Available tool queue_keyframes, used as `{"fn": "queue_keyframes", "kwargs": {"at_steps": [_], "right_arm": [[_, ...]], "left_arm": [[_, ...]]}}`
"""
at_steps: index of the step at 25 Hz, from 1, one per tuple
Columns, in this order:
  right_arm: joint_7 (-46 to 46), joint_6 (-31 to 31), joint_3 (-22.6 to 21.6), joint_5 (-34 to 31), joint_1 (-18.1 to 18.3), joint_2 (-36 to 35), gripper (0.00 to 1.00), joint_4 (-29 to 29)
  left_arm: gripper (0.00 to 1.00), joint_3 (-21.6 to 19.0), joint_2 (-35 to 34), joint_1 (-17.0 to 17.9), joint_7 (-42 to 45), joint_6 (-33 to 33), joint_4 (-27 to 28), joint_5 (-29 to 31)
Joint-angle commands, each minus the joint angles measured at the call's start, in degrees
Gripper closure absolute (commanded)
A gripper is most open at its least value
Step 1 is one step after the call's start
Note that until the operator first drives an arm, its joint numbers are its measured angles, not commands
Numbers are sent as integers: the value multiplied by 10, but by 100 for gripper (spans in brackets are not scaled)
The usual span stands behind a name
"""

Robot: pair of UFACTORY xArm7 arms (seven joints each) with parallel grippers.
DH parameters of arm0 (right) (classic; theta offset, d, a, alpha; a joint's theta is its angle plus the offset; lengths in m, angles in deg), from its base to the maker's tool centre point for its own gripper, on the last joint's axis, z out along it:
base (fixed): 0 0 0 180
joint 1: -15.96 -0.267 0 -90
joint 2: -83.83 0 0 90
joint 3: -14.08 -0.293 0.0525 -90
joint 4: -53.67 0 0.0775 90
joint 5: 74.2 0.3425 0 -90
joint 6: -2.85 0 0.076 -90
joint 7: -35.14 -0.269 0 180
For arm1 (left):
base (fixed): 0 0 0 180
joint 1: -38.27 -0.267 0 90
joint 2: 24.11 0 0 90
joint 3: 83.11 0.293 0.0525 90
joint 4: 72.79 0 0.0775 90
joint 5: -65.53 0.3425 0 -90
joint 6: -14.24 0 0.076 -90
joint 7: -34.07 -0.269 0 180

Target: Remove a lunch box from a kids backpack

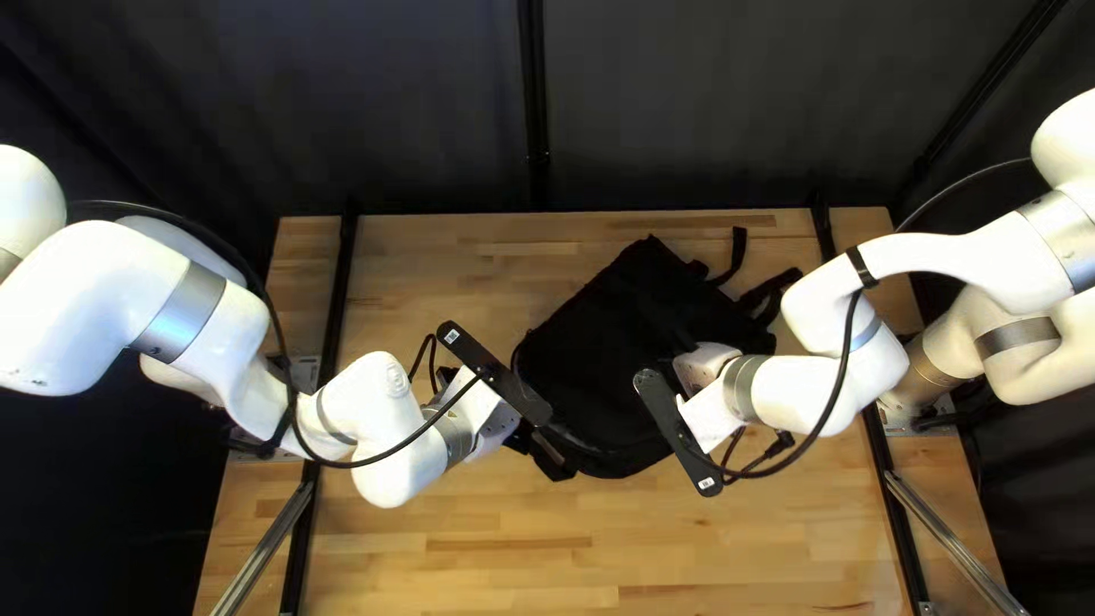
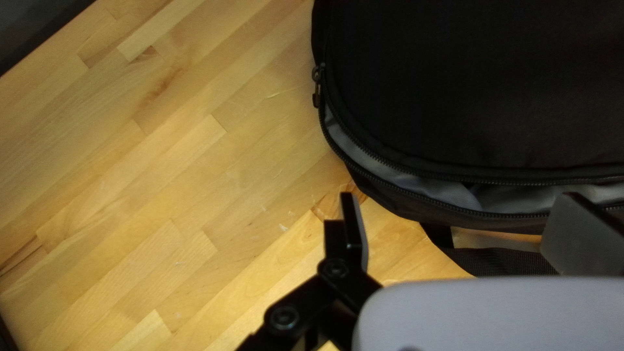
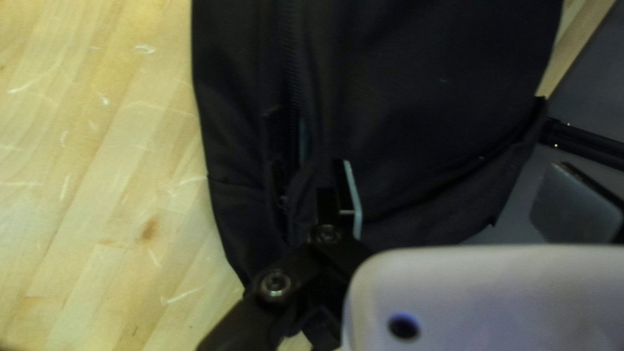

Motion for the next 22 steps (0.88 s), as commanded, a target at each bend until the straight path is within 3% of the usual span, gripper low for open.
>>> {"fn": "queue_keyframes", "kwargs": {"at_steps": [1,4,11,22], "right_arm": [[7,-11,-1,2,0,-10,0,19],[4,-11,-5,-4,-1,-29,0,34],[3,4,-6,-13,-2,-44,0,35],[2,6,-6,-12,-2,-41,0,31]], "left_arm": [[0,0,0,0,0,0,0,0],[0,1,2,-1,5,1,3,-4],[0,12,36,-23,10,28,6,99],[0,8,115,-20,-26,10,64,105]]}}
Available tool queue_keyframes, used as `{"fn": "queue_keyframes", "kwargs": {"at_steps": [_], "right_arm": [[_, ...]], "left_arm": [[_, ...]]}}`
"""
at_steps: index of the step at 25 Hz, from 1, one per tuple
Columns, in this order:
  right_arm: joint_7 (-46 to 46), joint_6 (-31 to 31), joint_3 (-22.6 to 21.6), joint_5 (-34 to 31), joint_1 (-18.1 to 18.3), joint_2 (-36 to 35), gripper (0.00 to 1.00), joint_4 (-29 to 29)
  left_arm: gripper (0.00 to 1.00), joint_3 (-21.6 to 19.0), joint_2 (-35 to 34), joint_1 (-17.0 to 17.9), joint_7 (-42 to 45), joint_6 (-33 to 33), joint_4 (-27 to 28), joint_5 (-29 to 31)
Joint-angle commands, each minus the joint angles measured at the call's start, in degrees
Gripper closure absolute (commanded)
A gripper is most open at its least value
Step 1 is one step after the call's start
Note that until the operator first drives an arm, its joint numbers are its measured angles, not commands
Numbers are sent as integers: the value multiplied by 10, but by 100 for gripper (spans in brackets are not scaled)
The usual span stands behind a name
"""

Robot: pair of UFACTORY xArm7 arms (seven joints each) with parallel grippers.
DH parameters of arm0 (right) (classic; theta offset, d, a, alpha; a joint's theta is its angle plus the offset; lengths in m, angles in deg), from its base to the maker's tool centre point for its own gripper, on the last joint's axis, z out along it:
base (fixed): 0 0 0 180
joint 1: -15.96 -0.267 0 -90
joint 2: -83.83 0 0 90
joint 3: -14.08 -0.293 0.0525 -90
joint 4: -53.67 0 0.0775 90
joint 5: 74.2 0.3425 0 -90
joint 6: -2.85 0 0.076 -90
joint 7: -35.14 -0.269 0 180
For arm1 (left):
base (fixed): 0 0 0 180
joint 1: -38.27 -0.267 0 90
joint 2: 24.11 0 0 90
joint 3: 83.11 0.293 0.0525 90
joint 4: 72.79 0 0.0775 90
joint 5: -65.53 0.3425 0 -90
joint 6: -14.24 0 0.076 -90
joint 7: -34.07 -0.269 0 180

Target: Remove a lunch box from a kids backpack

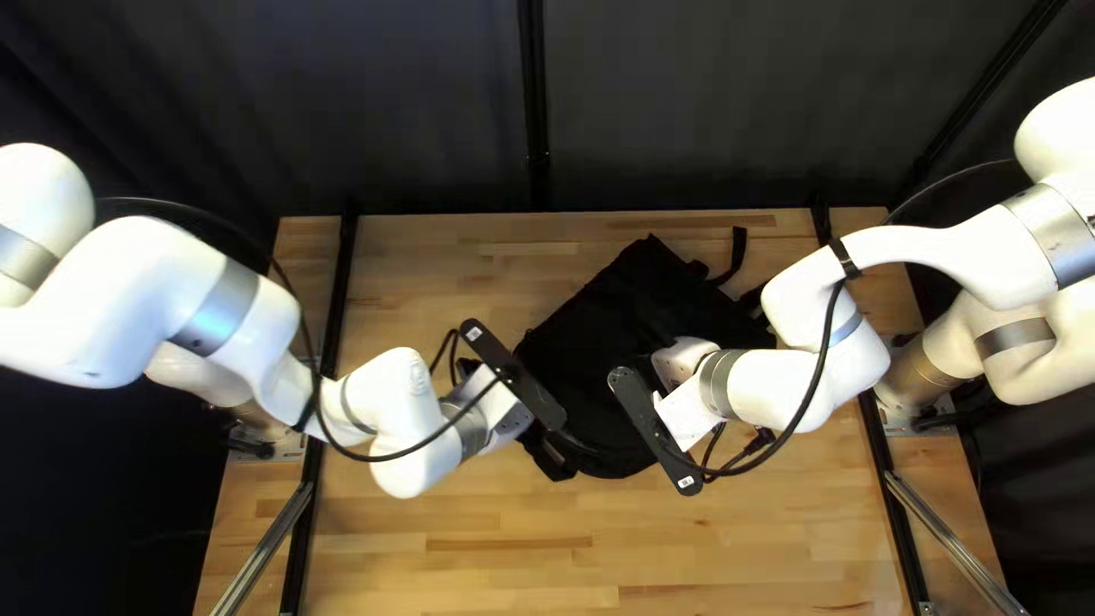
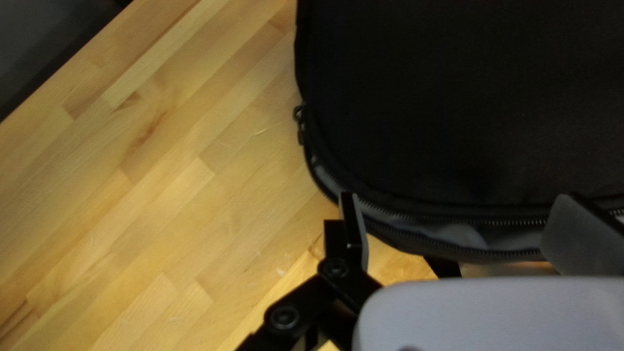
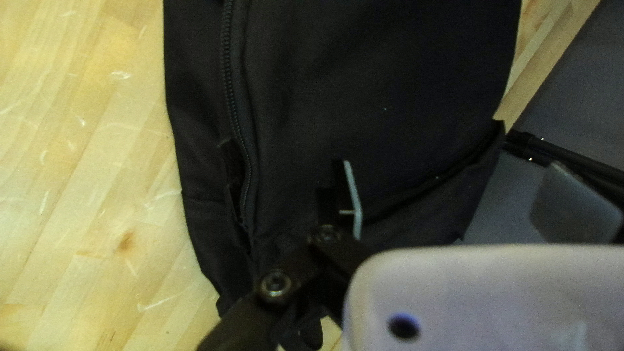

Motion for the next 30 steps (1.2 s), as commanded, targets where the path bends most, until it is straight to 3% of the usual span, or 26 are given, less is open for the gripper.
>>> {"fn": "queue_keyframes", "kwargs": {"at_steps": [1,15,24,30], "right_arm": [[-1,-5,-2,2,-2,3,0,1],[-10,0,-5,-2,-4,11,0,-15],[-7,4,-5,-4,-4,12,0,-18],[-2,-10,-11,-10,-8,-25,0,24]], "left_arm": [[0,-2,24,2,-10,-3,17,-2],[0,4,81,-4,-11,24,35,10],[0,2,58,-14,-103,24,26,-62],[0,2,-49,-3,-195,-1,-19,-172]]}}
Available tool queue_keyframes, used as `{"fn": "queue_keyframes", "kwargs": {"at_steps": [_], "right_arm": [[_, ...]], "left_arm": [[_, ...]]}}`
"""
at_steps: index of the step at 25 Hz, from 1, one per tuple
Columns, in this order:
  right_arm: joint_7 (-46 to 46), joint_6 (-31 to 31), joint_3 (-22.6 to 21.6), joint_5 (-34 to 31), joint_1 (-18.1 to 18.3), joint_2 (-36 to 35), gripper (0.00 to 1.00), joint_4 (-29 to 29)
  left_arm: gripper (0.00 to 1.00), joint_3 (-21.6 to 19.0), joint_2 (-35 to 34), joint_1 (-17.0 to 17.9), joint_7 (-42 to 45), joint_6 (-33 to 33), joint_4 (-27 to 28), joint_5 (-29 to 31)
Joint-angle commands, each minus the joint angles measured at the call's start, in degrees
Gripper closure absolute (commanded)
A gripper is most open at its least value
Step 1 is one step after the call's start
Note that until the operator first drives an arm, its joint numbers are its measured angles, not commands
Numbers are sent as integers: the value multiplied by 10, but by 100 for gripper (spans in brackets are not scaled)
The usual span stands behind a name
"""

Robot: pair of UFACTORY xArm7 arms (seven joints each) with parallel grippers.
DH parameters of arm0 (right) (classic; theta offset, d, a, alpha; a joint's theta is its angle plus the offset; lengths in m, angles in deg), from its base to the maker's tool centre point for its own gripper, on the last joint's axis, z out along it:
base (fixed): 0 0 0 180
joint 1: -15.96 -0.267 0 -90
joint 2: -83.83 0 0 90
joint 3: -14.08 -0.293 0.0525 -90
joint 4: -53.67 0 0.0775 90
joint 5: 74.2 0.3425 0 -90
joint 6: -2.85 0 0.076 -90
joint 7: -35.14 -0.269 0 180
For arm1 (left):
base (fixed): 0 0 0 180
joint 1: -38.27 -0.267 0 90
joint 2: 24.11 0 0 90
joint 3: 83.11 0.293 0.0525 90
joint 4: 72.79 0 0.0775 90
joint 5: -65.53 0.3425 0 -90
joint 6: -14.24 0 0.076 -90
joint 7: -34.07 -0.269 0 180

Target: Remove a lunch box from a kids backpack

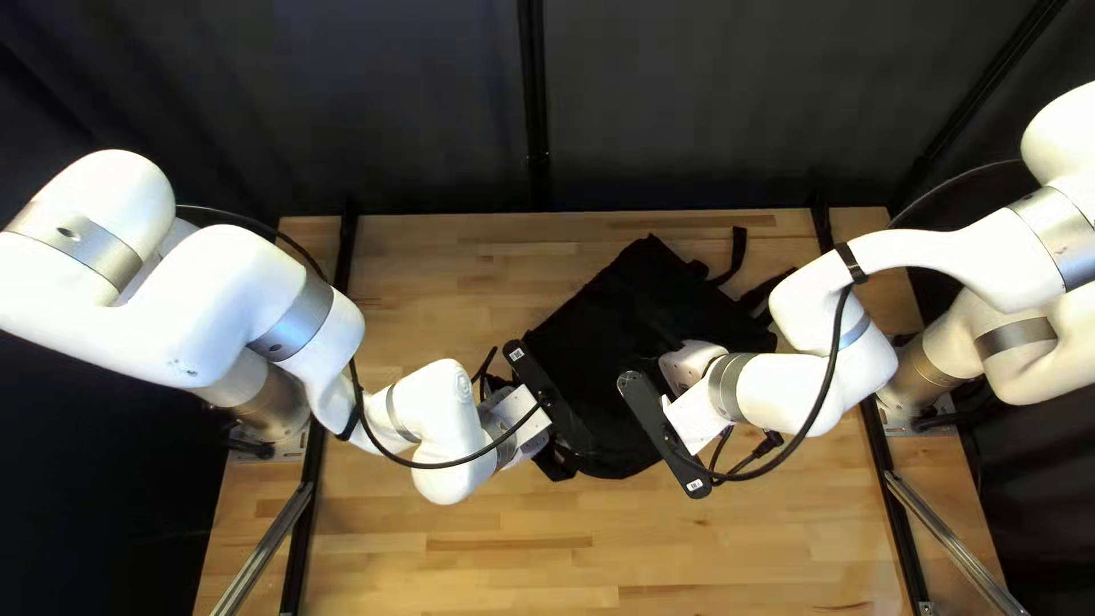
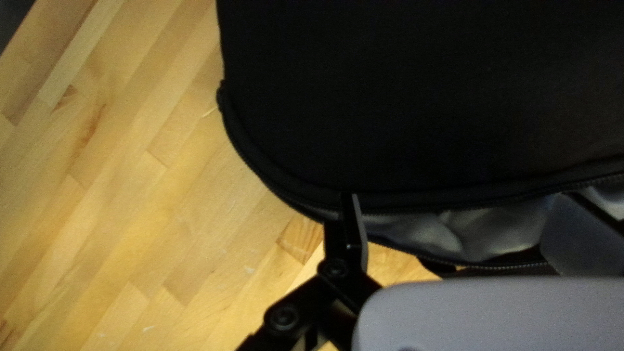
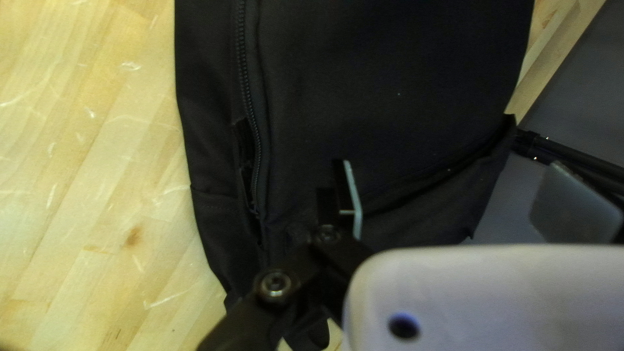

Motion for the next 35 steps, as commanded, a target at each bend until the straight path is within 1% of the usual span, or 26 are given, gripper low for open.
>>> {"fn": "queue_keyframes", "kwargs": {"at_steps": [1,3,4,5,6,9,13,15,17,24,25,27,30,32,35], "right_arm": [[4,-4,-3,-6,-1,-24,0,22],[2,2,-2,-10,0,-32,0,22],[0,5,-2,-12,0,-32,0,17],[-5,9,-3,-13,-1,-29,0,8],[-9,12,-3,-14,-1,-25,0,1],[-20,11,-7,-15,-4,-17,0,-10],[-42,9,-16,-32,-10,-29,0,-5],[-43,-5,-21,-41,-14,-46,0,17],[-42,-7,-22,-43,-15,-49,0,19],[-42,-7,-22,-43,-15,-49,0,19],[-49,-8,-26,-55,-17,-48,0,12],[-57,24,-19,-59,-12,-78,0,28],[-96,37,-20,-59,-17,-127,0,55],[-129,32,-21,-53,-24,-158,0,77],[-174,-5,-28,-48,-46,-198,0,122]], "left_arm": [[0,5,-101,15,-74,-20,-47,-95],[0,13,-145,26,-101,-28,-67,-134],[0,21,-190,39,-123,-42,-87,-167],[0,27,-217,47,-135,-55,-97,-187],[0,34,-257,60,-151,-75,-112,-213],[0,47,-334,85,-179,-129,-132,-261],[0,61,-403,98,-200,-184,-144,-292],[0,68,-438,100,-206,-220,-141,-304],[0,66,-450,94,-187,-241,-132,-317],[0,66,-450,94,-187,-241,-132,-317],[0,66,-450,94,-187,-241,-132,-317],[0,66,-450,94,-187,-241,-132,-317],[0,66,-450,94,-187,-241,-132,-317],[0,66,-450,94,-187,-241,-132,-317],[0,66,-450,94,-187,-241,-132,-317]]}}
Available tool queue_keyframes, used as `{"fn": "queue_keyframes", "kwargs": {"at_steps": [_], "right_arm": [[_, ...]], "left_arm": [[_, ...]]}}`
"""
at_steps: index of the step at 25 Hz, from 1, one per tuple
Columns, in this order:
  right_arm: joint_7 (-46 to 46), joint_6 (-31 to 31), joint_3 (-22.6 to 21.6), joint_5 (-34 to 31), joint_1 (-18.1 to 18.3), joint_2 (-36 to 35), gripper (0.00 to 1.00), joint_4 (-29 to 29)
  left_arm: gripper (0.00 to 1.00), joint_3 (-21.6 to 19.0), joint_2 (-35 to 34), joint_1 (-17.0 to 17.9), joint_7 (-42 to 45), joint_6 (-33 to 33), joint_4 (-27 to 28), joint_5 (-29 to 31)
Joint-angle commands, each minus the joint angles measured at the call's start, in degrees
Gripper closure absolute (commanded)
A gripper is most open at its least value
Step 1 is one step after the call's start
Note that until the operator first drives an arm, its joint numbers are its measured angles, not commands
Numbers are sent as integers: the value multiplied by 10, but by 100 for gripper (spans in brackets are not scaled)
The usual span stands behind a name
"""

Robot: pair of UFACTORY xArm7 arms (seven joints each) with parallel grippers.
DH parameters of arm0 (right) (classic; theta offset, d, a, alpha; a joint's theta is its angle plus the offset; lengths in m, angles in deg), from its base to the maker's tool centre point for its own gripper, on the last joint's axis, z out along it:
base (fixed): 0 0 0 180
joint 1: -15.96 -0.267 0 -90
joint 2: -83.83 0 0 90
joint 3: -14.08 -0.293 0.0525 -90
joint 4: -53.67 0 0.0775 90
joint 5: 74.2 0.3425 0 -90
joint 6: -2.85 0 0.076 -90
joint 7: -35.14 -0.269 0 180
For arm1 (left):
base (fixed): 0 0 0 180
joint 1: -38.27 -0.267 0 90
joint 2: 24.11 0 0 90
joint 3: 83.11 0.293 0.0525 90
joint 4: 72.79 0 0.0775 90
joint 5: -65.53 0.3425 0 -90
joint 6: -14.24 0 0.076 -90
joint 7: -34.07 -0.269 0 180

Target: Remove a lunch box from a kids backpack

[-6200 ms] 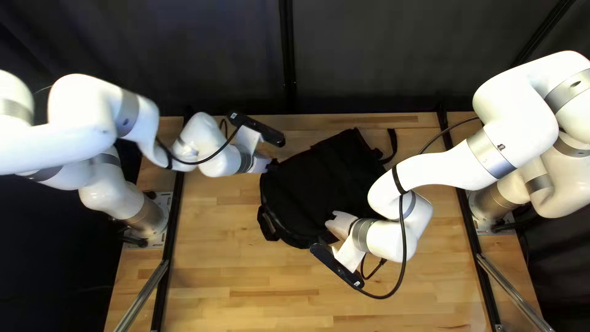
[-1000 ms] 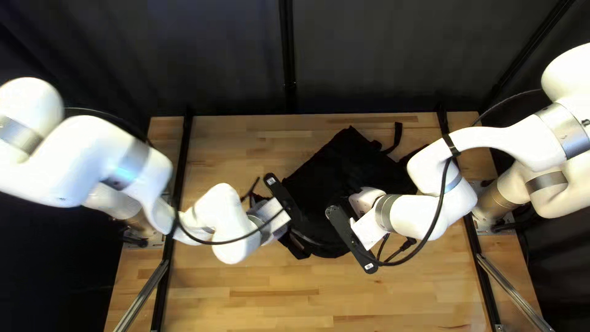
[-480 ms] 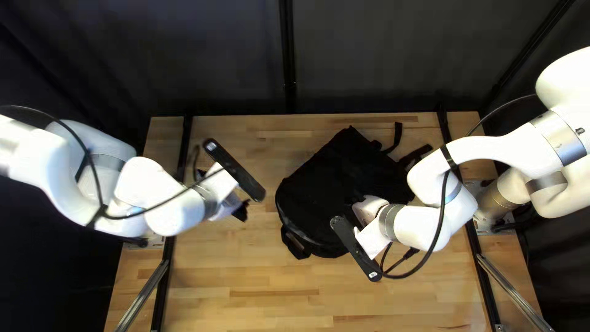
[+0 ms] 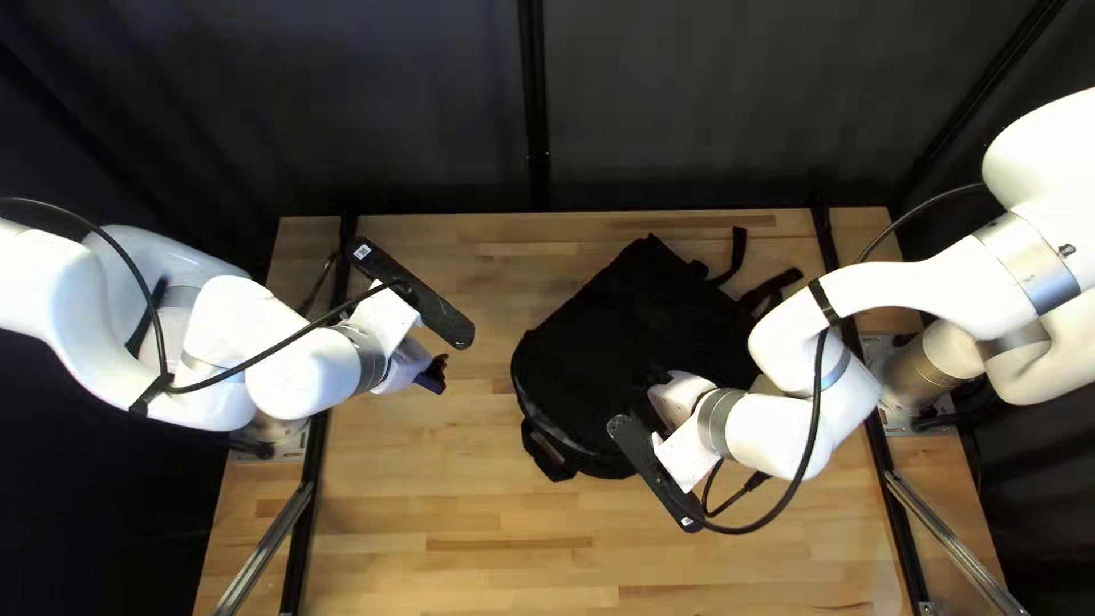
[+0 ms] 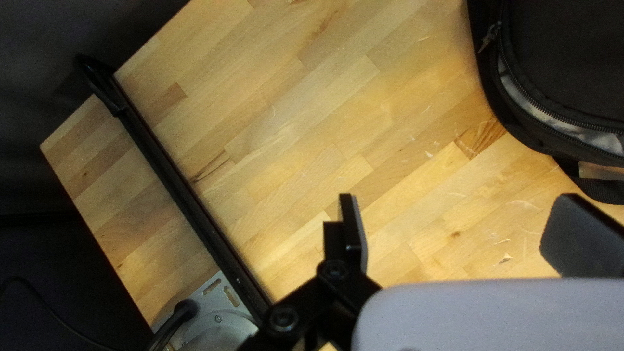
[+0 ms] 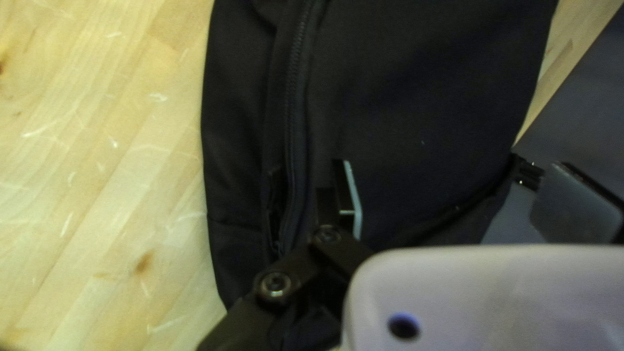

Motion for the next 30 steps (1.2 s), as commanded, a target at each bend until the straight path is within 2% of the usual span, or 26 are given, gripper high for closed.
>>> {"fn": "queue_keyframes", "kwargs": {"at_steps": [1,5,12,20,30], "right_arm": [[-60,-39,-7,8,-26,-53,0,56],[-79,-83,-6,9,-46,-108,0,129],[-134,-130,10,-9,-70,-165,0,192],[-163,-154,29,-31,-74,-179,0,204],[-128,-218,43,-42,-74,-174,0,229]], "left_arm": [[0,0,0,0,0,0,0,0],[0,0,0,0,0,0,0,0],[0,0,0,0,0,0,0,0],[0,0,0,0,0,0,0,0],[0,0,0,0,0,0,0,0]]}}
